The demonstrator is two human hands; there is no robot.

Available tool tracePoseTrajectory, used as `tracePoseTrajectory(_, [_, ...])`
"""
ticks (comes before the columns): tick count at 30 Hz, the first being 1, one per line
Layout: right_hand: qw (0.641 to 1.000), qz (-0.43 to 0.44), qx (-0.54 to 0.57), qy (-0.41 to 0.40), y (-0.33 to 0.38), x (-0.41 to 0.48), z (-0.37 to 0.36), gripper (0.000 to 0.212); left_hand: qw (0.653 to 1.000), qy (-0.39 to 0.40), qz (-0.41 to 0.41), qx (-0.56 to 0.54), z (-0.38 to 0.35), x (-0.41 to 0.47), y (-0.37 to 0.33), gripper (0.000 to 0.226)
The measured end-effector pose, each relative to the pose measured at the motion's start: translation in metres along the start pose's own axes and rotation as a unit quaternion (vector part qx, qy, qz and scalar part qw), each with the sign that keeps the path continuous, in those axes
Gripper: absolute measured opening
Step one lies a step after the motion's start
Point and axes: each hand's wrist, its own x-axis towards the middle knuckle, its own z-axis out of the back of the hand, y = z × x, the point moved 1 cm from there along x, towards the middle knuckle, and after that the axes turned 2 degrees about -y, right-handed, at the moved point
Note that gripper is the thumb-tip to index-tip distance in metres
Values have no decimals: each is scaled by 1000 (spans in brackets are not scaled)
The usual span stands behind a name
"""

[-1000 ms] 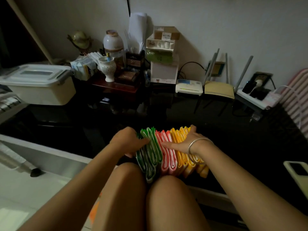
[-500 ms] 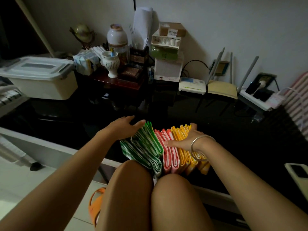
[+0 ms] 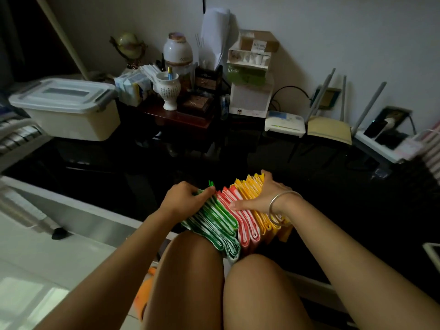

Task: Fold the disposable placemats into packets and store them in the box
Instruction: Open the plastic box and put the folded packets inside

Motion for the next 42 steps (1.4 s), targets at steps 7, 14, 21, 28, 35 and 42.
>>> tracePoseTrajectory(7, [996,77,-47,23,39,17,5,139,995,-84,56,7,8,-14,23,63])
tracePoseTrajectory(14, [978,172,-96,66,89,38,5,132,974,-188,128,21,21,-32,35,49])
tracePoseTrajectory(21, [962,217,-130,106,119,50,8,128,967,-188,171,33,24,-33,31,59])
tracePoseTrajectory(28, [954,226,-158,115,121,49,6,124,954,-42,243,-169,70,-15,46,59])
tracePoseTrajectory(35, [949,228,-176,128,124,53,7,125,942,-285,109,138,127,76,74,22])
tracePoseTrajectory(42, [946,227,-189,133,122,57,9,126,850,-229,94,465,172,164,65,57])
